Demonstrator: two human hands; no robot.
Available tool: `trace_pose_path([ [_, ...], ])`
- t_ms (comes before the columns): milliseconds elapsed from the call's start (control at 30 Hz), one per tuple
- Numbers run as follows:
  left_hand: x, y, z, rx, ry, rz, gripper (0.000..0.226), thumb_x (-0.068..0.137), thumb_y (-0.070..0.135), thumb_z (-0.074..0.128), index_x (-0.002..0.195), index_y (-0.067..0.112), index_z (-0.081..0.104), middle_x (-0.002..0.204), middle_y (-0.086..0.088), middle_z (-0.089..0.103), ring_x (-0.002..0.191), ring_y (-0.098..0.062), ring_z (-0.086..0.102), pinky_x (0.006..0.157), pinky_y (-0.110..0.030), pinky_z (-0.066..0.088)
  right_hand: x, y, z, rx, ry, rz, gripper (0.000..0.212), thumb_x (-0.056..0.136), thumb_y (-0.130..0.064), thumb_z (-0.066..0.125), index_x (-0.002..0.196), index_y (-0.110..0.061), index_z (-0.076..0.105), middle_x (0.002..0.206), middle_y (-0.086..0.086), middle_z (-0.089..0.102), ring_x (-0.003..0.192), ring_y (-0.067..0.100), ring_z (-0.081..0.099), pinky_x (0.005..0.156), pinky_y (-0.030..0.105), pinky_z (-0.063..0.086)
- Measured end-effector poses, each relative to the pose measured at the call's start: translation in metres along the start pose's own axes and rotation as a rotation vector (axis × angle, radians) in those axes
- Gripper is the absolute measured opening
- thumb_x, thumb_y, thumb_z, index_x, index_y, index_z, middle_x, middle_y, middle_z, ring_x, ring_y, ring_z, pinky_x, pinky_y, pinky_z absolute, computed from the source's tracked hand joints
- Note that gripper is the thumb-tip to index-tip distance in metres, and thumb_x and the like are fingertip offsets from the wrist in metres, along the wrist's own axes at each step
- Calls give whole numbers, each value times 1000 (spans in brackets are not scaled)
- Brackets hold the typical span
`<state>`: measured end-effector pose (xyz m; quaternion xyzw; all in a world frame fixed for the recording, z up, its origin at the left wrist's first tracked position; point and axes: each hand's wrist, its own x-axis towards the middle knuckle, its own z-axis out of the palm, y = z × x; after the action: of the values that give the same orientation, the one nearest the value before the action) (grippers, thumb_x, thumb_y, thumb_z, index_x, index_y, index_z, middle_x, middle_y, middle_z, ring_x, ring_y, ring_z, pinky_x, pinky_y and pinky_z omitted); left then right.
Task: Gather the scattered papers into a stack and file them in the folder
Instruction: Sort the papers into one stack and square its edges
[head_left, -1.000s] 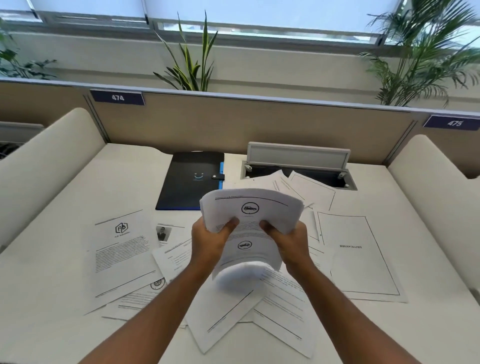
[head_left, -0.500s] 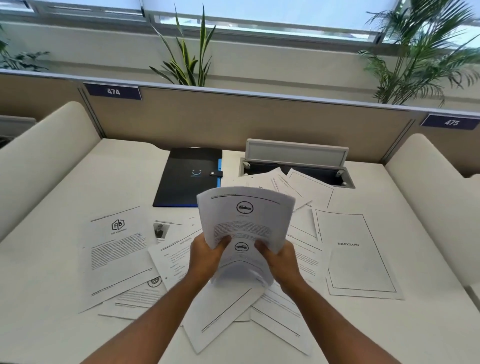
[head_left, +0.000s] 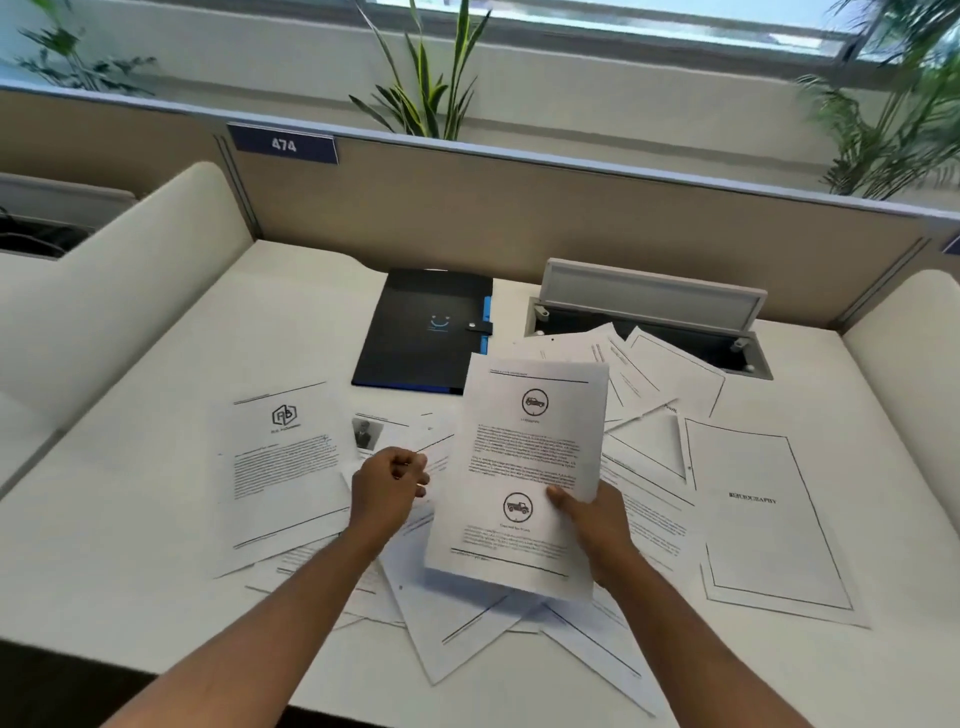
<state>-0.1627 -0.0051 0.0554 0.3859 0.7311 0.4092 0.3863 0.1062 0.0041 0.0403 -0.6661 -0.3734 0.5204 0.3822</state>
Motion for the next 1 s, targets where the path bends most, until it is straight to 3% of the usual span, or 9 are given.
trace_pose_path([
  [200,27,-36,-64,299,239,-59,11,91,20,65,87,11,69,89,-6,71,84,-24,62,72,-29,42,-4,12,32,10,-21,53,20,87,-15,80,106,-17,75,99,3,80,89,26,76,79,42,63],
  [333,45,-57,-105,435,331,-103,8,87,16,66,91,9,67,100,-15,68,101,-38,60,82,-37,46,-4,12,51,-2,-28,66,23,87,-18,81,109,-18,74,99,1,79,89,26,75,75,38,61],
  [533,58,-86,-142,666,392,-313,62,78,41,77,127,12,51,137,-18,41,125,-40,35,101,-50,38,-7,15,68,17,-24,83,23,86,-17,81,108,-15,74,98,3,79,89,27,75,74,37,62],
  [600,61,-90,-147,683,393,-388,81,74,51,78,131,6,44,140,-19,37,126,-40,34,103,-50,38,-8,16,71,8,-10,82,21,87,-18,81,106,-17,74,98,1,78,89,27,75,74,36,61],
  [700,66,-92,-148,720,392,-405,89,67,55,82,127,3,41,134,-21,40,121,-39,39,98,-49,43,-11,17,76,2,4,81,17,87,-18,81,103,-20,73,93,-3,77,86,23,74,68,32,59],
  [833,74,-87,-151,617,335,-443,90,62,41,90,127,6,40,132,-22,40,122,-39,41,93,-53,46,-13,16,83,-4,23,72,12,87,-18,81,93,-24,72,88,-7,77,82,19,73,60,26,55],
  [1000,78,-86,-163,361,300,-505,83,64,21,92,124,2,39,132,-27,44,118,-46,50,90,-51,48,-13,19,83,-6,43,86,13,88,-18,80,97,-21,71,91,-1,77,84,24,74,64,30,56],
])
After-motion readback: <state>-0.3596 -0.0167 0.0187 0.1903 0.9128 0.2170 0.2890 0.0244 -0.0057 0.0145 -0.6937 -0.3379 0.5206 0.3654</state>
